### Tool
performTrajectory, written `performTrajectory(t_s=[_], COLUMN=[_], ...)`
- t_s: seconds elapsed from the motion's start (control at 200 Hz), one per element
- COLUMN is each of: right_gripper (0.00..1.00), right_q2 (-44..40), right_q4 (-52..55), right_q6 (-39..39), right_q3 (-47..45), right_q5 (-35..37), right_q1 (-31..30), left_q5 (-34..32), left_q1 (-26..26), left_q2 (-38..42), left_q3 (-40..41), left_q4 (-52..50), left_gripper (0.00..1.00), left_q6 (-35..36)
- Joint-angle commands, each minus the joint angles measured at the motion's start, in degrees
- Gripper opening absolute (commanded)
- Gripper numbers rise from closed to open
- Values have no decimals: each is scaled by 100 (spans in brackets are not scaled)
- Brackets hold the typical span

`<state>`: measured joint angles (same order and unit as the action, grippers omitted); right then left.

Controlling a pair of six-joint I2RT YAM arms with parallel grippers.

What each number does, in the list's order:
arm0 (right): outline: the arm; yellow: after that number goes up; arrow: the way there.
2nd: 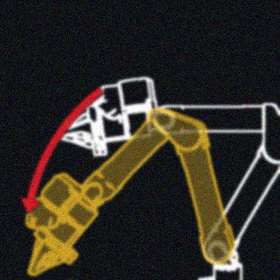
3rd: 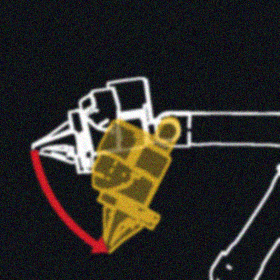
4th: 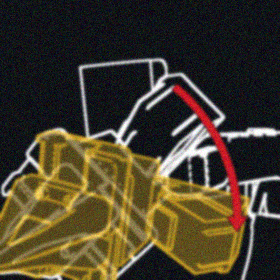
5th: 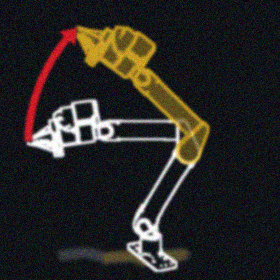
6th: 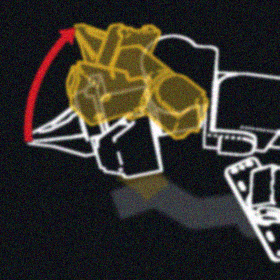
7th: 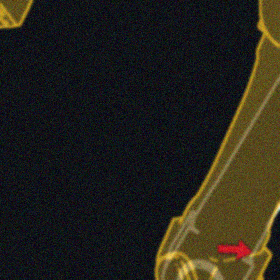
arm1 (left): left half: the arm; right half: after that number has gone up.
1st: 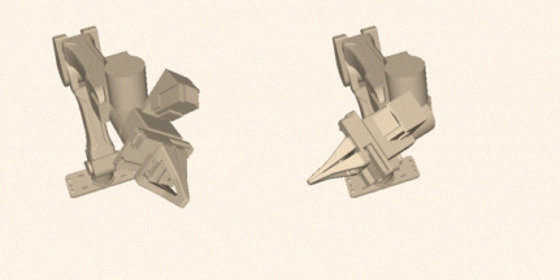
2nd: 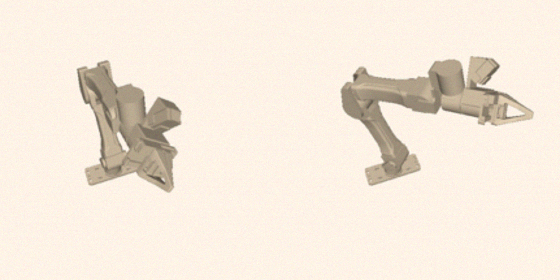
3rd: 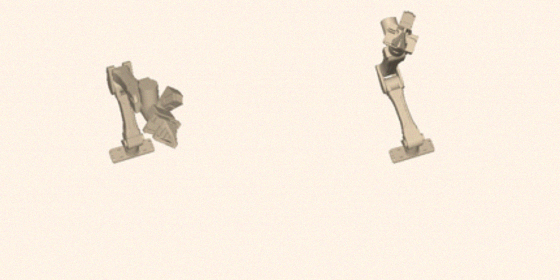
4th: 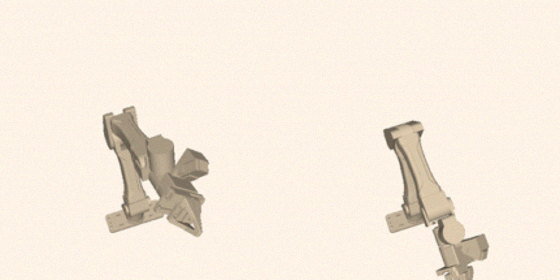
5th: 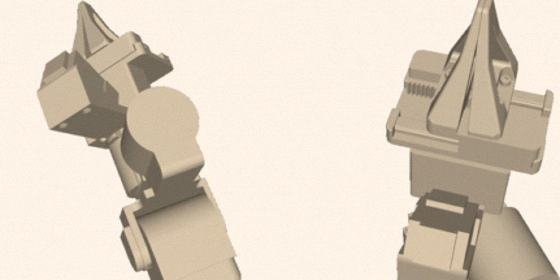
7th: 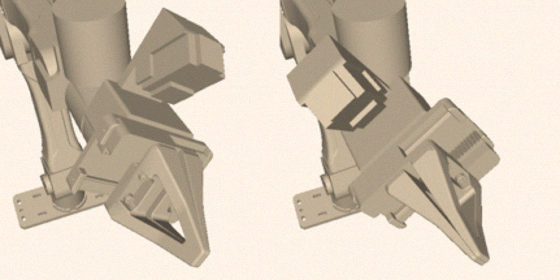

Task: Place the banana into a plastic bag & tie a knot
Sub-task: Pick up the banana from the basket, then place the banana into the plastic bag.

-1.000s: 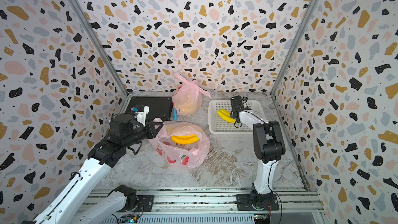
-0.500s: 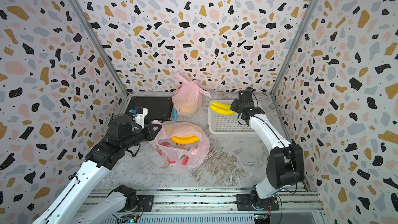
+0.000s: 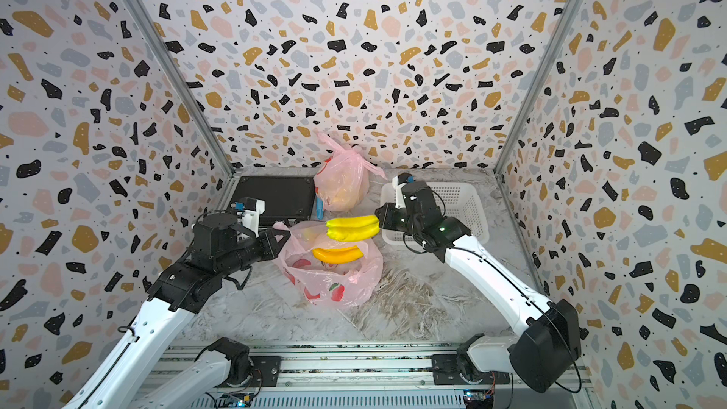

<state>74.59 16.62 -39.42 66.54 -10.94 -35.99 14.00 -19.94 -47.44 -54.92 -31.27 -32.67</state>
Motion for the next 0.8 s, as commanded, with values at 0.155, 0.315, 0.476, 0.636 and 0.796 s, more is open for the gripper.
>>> performTrajectory(t_s=[0.155,0.315,0.476,0.636,0.796], right_gripper=[12,13,11,11,11], right_q2=[-139,207,547,754,1003], right_q4=[320,679,1113,1318,1409], right_q6=[-178,-290,-515,-829,-1114], right_q3=[-22,288,540,691,905], right_q5=[441,1001,1640,2383,3117], right_q1=[-872,-1318,-1537,-1559,-1561], left_q5=[316,849,1048,1370,1636], left_q1=[34,31,32,33,34], left_q2=[130,114,156,156,101], left_q3=[-92,-63,-63,-23,-4], left_q4=[524,807,874,966,1021], left_gripper=[0,0,0,0,0], left_q6=[-228,-345,-405,-475,-523])
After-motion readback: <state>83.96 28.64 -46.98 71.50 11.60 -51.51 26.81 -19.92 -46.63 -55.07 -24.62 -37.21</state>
